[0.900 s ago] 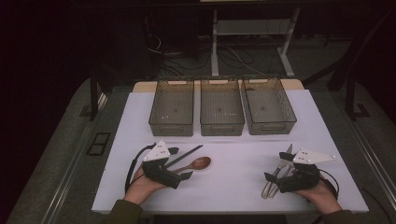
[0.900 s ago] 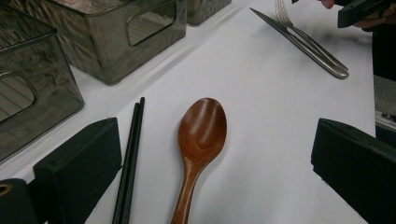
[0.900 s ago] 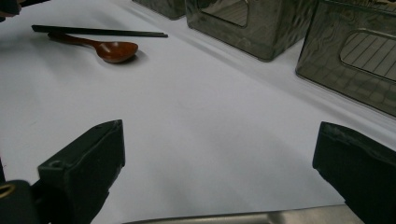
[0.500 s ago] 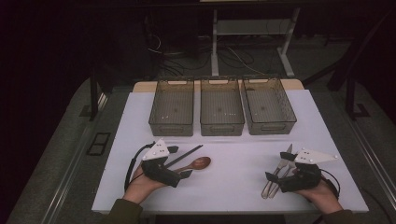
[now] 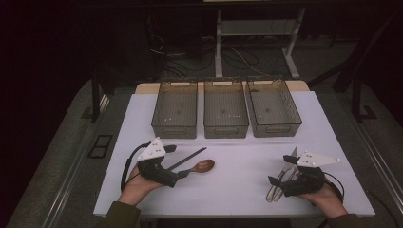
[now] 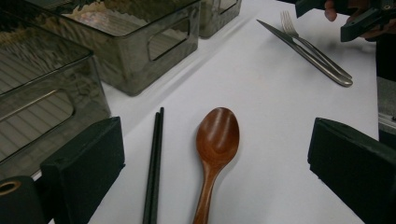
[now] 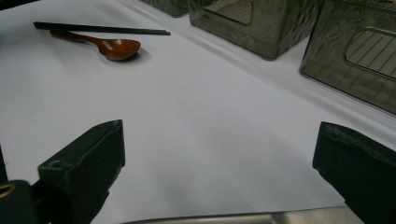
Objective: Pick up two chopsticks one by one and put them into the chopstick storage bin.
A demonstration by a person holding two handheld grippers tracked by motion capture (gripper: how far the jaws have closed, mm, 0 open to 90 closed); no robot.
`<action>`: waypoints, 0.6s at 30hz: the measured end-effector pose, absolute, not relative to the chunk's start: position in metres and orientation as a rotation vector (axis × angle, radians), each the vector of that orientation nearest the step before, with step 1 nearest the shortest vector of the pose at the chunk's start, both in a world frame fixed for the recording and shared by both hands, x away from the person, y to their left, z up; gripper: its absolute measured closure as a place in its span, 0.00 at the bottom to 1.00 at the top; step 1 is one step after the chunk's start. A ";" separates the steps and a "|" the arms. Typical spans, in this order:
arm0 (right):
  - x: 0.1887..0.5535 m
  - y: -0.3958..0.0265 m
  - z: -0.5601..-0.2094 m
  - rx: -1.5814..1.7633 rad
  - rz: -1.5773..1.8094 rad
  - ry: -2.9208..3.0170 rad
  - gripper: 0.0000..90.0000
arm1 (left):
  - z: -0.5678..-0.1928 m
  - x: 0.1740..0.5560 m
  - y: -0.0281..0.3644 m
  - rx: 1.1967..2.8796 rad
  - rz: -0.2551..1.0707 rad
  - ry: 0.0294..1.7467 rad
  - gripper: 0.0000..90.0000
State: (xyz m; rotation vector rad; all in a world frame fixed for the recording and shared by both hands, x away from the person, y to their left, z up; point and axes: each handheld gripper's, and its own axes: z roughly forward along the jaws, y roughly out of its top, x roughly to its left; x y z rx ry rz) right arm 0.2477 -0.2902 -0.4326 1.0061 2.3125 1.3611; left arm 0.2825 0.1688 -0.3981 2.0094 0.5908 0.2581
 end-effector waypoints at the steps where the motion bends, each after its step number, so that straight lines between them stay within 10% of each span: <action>1: 0.247 -0.291 -0.433 1.004 1.361 2.312 0.02 | -0.398 0.283 0.171 2.006 0.263 0.596 0.03; 18: 0.248 -0.290 -0.433 0.995 1.365 2.310 0.02 | -0.399 0.290 0.205 1.985 0.307 0.660 0.16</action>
